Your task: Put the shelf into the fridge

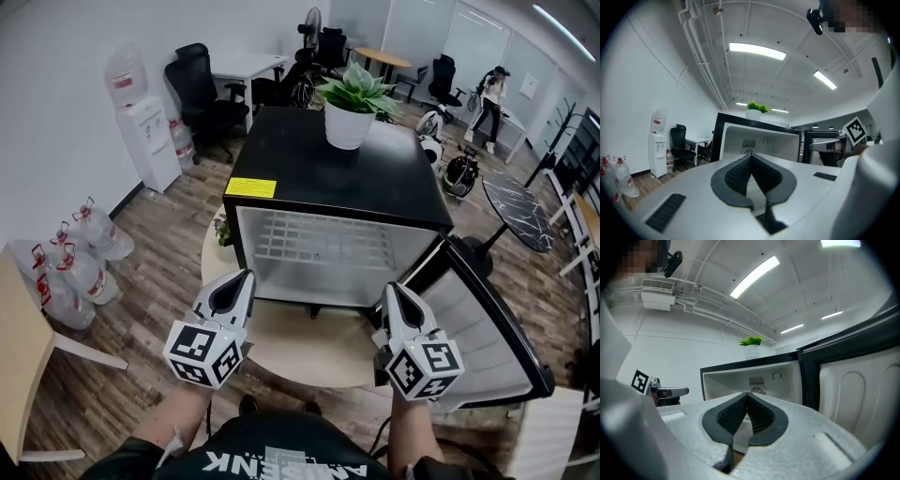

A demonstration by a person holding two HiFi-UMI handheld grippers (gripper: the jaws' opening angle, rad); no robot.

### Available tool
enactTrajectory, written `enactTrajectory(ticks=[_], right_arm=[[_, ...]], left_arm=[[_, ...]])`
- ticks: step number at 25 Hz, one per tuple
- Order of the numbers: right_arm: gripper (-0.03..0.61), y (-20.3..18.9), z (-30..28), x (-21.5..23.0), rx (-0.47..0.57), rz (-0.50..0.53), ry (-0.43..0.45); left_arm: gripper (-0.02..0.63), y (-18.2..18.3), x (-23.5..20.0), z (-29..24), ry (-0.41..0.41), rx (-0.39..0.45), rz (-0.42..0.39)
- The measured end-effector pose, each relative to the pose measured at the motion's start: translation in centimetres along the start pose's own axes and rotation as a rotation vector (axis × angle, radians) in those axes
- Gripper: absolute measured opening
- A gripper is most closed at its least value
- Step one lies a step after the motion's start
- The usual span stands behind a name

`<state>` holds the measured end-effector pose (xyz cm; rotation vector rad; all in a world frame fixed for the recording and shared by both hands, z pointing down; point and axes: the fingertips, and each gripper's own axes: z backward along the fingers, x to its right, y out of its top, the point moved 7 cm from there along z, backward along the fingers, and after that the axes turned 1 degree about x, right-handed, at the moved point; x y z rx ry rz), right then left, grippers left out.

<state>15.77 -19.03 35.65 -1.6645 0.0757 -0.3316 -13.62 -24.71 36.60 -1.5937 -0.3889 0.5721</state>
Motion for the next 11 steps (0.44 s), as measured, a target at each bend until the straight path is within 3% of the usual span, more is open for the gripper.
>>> enactTrajectory(ticks=[11], right_arm=[[0.006, -0.2, 0.54, -0.02, -0.009, 0.001, 0.015]], left_arm=[[0.002, -0.23, 0.39, 0.04, -0.005, -0.017, -0.023]])
